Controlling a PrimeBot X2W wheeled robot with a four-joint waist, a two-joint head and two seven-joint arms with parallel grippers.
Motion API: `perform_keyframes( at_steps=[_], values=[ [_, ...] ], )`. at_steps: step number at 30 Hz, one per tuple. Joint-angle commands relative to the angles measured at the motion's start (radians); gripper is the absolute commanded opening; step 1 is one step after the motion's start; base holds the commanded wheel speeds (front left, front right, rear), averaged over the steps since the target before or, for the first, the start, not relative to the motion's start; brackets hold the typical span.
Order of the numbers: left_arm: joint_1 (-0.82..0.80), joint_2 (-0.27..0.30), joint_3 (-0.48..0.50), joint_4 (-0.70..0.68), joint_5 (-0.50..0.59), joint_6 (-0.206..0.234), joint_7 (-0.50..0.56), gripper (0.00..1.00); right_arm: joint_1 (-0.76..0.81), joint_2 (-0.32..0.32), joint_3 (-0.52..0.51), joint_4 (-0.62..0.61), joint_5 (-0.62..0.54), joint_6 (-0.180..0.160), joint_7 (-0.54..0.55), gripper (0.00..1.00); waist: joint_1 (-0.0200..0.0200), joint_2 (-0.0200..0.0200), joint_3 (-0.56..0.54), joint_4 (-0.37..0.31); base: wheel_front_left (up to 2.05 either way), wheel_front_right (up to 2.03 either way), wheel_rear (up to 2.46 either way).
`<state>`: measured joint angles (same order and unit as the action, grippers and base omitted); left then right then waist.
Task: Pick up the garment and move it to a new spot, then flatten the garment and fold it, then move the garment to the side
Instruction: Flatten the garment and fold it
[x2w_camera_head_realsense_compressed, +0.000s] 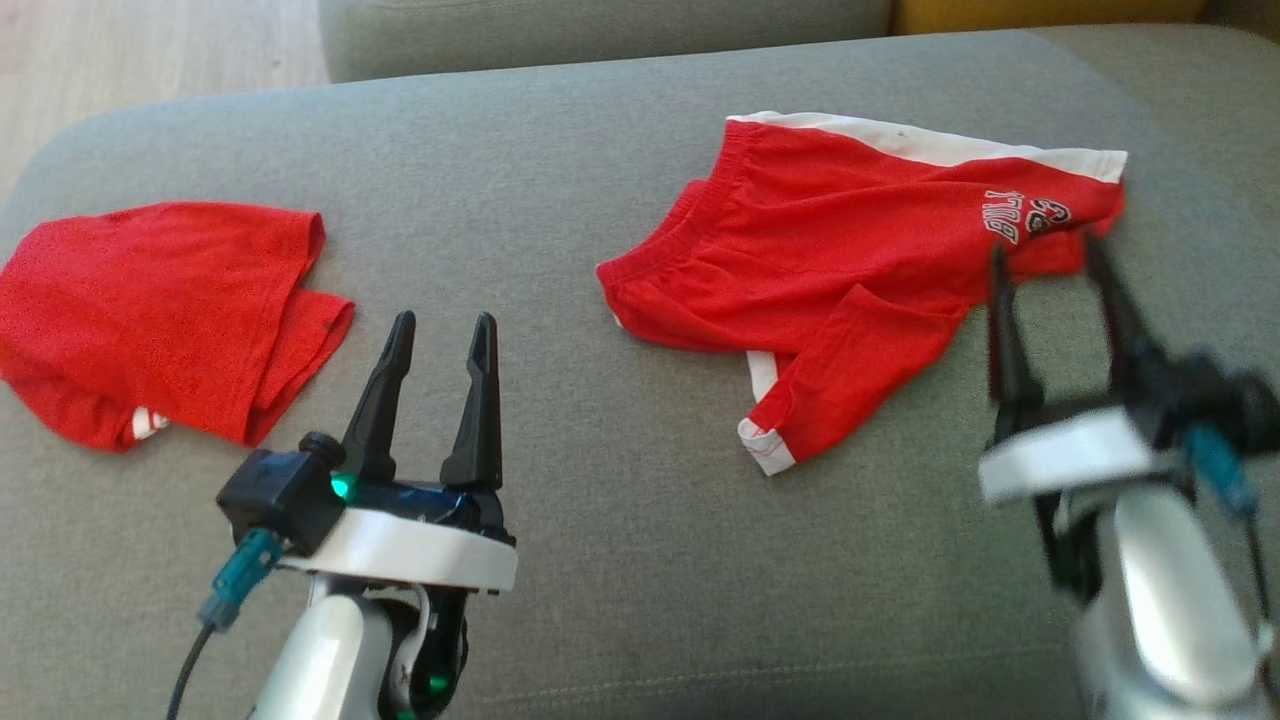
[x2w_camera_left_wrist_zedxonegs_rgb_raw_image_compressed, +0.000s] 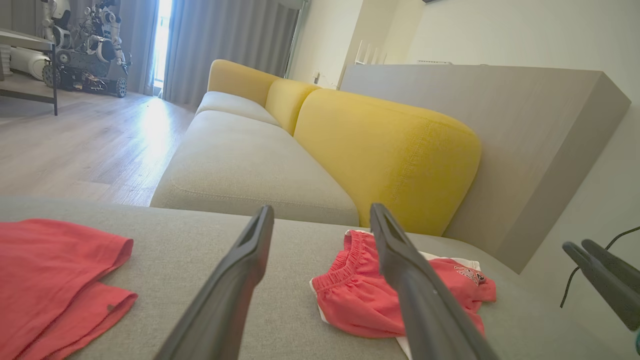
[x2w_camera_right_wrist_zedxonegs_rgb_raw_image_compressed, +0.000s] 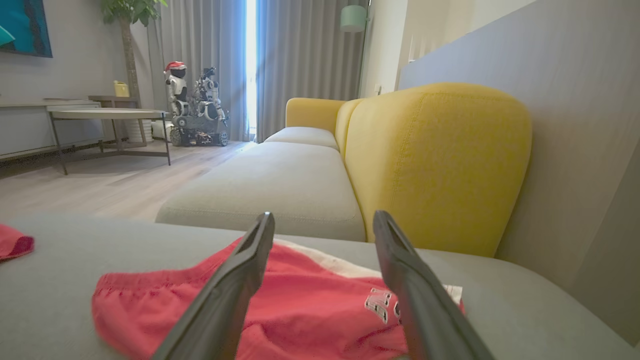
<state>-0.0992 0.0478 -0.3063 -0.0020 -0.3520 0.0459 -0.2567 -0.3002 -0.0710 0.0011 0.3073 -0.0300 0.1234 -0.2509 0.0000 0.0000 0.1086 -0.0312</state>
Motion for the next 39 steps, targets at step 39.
perform_keyframes(
  at_steps=[39],
  values=[
    [-0.047, 0.002, 0.016, -0.01, -0.004, -0.005, -0.005, 1.0, 0.05, 0.021, 0.309, 0.172, -0.046, 0.007, 0.152, 1.0, 0.0, 0.0, 0.082, 0.092, 0.0, 0.0, 0.0]
  ],
)
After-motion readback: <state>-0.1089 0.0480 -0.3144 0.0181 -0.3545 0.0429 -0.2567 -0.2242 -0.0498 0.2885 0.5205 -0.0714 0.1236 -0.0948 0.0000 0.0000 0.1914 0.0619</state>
